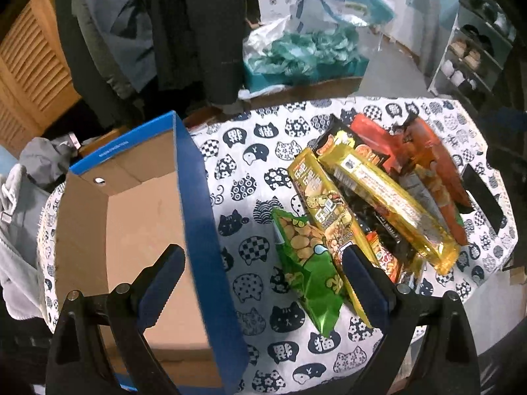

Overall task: Organize snacks
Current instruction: 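Grasp the green peanut bag with the left tool while the right grasps an orange bag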

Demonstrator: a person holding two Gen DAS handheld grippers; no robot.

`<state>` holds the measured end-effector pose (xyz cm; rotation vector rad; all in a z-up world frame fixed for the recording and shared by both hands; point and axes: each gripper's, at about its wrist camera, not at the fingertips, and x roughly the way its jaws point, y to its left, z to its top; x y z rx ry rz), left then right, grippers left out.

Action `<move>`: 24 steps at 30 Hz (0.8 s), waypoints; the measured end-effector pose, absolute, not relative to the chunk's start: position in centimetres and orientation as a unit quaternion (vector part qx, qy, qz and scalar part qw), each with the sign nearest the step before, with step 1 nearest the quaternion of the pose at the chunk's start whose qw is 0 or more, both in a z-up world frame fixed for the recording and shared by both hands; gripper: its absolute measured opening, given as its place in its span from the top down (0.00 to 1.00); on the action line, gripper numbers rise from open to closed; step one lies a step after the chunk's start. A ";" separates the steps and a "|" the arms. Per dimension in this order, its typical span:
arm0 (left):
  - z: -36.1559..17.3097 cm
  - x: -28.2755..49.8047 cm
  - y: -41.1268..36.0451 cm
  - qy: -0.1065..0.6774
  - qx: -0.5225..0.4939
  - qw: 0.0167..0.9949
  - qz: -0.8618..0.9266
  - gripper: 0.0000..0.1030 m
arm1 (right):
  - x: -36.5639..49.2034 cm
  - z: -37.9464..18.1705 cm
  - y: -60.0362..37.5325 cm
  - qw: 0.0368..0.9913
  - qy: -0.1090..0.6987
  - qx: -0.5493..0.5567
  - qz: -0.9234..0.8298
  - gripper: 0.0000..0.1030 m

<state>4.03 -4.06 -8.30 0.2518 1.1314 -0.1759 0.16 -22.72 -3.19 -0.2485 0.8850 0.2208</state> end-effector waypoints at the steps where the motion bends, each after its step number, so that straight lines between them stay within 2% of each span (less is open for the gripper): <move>1: -8.7 4.2 -4.3 0.538 0.118 0.830 -0.083 0.05 | 0.6 -3.4 -22.9 0.889 0.431 -0.116 0.105 0.11; 16: -14.6 6.4 -6.1 0.601 0.113 0.789 -0.065 0.05 | 6.7 -9.8 -28.5 0.842 0.534 -0.030 0.075 0.11; 24: -16.1 6.6 -7.1 0.596 0.149 0.787 -0.068 0.05 | 8.4 -13.8 -29.9 0.815 0.575 -0.012 0.068 0.11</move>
